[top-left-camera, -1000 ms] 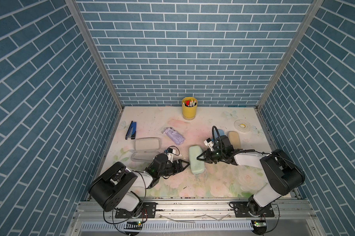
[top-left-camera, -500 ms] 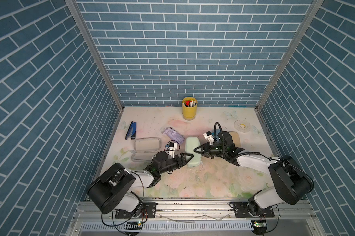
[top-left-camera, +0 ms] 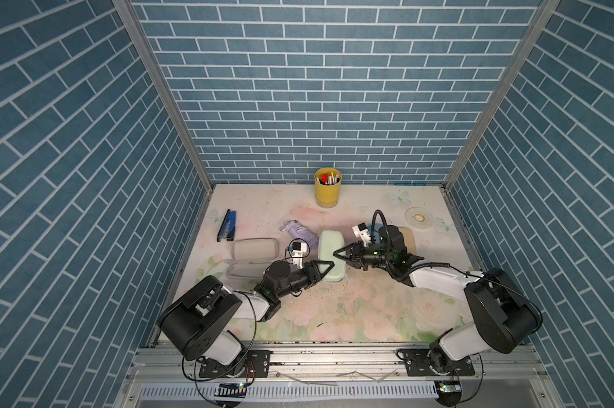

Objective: Put umbrellas into zippered umbrella sleeves
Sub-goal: Pick up the umbrella sleeve at the center of the board.

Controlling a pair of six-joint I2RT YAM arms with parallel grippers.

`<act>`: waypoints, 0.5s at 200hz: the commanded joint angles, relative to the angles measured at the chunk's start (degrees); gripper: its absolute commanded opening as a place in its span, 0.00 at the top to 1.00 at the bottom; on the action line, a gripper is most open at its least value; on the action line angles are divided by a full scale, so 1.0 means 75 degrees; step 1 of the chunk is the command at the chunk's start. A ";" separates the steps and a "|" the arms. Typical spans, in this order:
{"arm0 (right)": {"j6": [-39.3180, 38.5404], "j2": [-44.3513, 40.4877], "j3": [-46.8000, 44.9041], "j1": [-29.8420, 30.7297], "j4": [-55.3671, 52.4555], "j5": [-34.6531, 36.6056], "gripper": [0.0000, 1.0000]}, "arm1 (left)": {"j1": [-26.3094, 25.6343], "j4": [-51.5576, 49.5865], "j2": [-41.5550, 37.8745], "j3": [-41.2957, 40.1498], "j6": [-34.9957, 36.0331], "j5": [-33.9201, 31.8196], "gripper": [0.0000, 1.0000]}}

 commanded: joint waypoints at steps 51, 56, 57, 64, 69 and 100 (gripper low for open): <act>-0.3140 -0.1848 0.0688 -0.1137 -0.3696 0.0415 0.56 | 0.0566 -0.0865 -0.1048 0.0403 0.0558 0.1374 0.77; -0.3699 -0.2012 0.0754 -0.1105 -0.4277 0.0968 0.56 | 0.0618 -0.1136 -0.1178 0.0459 0.0672 0.1460 0.77; -0.3796 -0.2048 0.0761 -0.1101 -0.4359 0.1074 0.56 | 0.0627 -0.1194 -0.1204 0.0474 0.0697 0.1474 0.77; -0.4395 -0.2274 0.0693 -0.1021 -0.4694 0.1707 0.57 | 0.0700 -0.1587 -0.1386 0.0543 0.0872 0.1591 0.77; -0.4787 -0.2424 0.0571 -0.0921 -0.4791 0.2151 0.58 | 0.0762 -0.1870 -0.1518 0.0625 0.0977 0.1672 0.77; -0.6650 -0.3436 -0.0504 0.0456 -0.3934 0.4828 0.60 | 0.1046 -0.3547 -0.2196 0.1056 0.1646 0.1903 0.76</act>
